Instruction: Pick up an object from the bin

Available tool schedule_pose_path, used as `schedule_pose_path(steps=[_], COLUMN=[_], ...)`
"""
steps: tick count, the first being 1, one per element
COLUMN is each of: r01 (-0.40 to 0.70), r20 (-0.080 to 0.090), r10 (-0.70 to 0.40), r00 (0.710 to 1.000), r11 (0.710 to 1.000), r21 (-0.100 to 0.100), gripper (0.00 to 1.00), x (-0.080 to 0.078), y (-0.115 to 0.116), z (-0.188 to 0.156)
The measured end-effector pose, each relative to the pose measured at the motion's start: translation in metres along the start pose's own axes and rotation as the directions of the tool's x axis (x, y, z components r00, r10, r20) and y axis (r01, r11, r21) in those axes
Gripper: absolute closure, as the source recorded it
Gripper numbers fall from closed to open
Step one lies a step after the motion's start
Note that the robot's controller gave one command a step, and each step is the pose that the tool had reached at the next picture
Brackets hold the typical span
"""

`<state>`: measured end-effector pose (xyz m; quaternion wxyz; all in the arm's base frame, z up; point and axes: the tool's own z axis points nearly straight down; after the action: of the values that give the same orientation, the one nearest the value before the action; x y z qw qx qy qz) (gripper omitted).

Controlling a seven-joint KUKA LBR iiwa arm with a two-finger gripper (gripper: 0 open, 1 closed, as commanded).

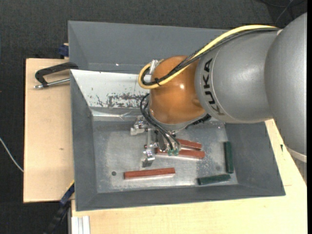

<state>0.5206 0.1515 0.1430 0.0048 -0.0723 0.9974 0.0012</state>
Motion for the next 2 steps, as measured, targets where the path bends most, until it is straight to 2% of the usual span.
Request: schedule_pose_path(steps=[1, 2], r01=[-0.019, 0.280], r20=[-0.010, -0.011], r10=[0.019, -0.280], r00=[1.000, 0.960], r11=[1.000, 0.960], r21=[0.001, -0.002], gripper=[0.00, 0.00], x=[0.010, 0.011], y=[-0.002, -0.006], z=[0.033, 0.044])
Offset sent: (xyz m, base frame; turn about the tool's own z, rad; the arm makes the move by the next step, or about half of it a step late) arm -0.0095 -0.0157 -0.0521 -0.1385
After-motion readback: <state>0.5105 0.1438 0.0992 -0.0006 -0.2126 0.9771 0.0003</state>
